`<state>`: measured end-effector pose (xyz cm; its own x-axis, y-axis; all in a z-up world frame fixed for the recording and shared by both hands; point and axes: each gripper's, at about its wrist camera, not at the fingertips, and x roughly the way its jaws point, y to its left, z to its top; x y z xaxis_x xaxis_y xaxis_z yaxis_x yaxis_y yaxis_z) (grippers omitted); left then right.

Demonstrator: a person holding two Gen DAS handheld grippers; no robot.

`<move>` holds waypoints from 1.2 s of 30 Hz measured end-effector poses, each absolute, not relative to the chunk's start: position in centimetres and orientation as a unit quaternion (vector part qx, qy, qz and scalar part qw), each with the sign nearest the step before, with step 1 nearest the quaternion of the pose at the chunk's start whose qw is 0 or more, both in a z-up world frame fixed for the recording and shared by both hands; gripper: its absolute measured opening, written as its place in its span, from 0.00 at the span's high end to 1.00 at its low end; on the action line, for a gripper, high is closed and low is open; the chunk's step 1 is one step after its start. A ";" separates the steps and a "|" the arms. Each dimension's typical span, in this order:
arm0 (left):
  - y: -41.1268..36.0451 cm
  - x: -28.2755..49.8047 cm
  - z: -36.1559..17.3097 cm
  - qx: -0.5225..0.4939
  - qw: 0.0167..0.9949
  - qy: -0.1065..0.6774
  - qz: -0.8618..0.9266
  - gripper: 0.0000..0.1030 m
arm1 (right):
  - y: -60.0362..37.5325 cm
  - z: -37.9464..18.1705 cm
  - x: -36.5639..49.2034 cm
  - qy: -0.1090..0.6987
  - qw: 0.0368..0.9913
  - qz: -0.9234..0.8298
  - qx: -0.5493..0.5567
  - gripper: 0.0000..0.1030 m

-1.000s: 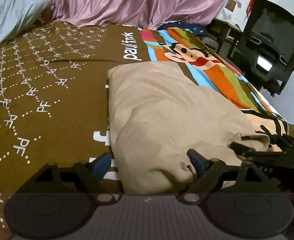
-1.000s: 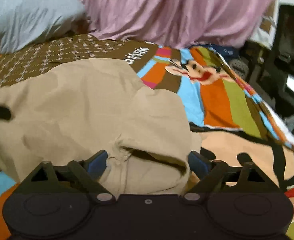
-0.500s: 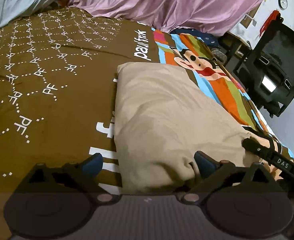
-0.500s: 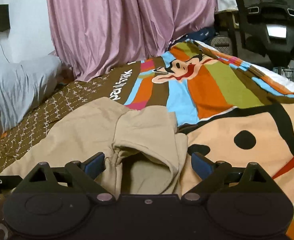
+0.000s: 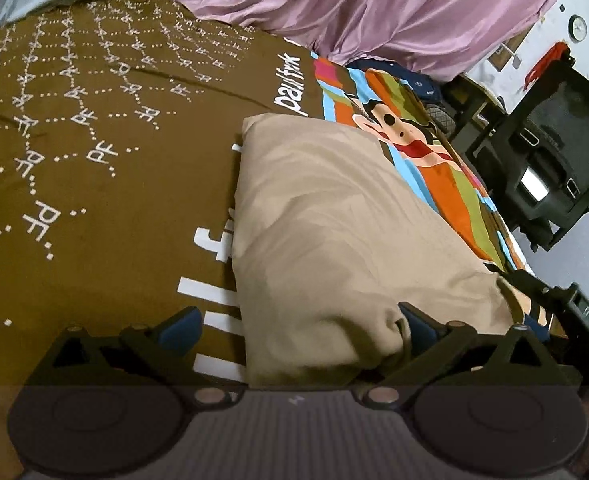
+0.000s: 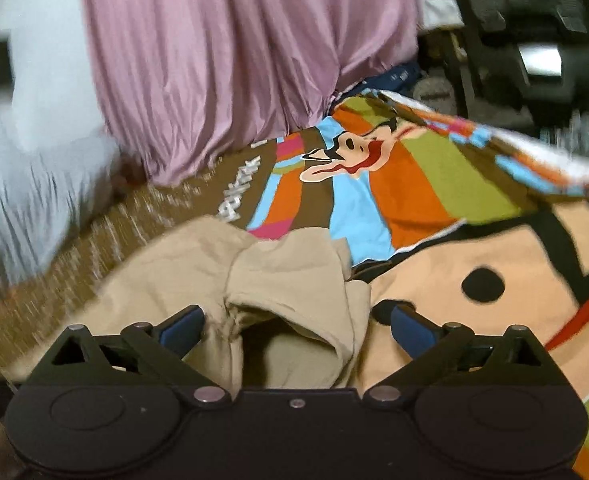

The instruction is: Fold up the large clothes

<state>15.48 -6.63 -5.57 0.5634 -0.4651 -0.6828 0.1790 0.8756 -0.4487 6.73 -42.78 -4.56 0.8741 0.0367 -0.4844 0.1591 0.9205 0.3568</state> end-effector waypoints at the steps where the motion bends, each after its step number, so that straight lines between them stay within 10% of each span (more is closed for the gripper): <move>1: -6.7 15.5 -5.7 -0.169 0.867 0.430 -0.185 0.00 | -43.6 -4.6 6.5 0.243 0.942 -0.038 0.228 0.03; 5: -6.9 15.6 -5.7 -0.166 0.868 0.430 -0.184 0.00 | -45.6 -5.2 6.4 0.256 0.922 -0.078 0.282 0.07; 11: -7.1 15.6 -5.7 -0.163 0.869 0.430 -0.182 0.00 | -44.6 -5.6 8.0 0.268 0.928 -0.050 0.254 0.56; 18: -7.4 15.3 -5.3 -0.146 0.877 0.424 -0.175 0.00 | -37.9 -3.5 7.2 0.203 0.979 -0.014 -0.016 0.85; 25: -7.8 14.9 -5.0 -0.128 0.885 0.416 -0.164 0.00 | -33.0 -4.2 5.9 0.169 0.970 0.034 -0.174 0.88; 31: -7.9 14.6 -4.7 -0.117 0.889 0.413 -0.162 0.00 | -37.2 -4.3 8.1 0.233 0.968 -0.056 -0.075 0.88; 36: -7.4 14.6 -4.2 -0.128 0.888 0.407 -0.173 0.01 | -43.4 -4.9 8.6 0.274 0.945 -0.053 0.171 0.54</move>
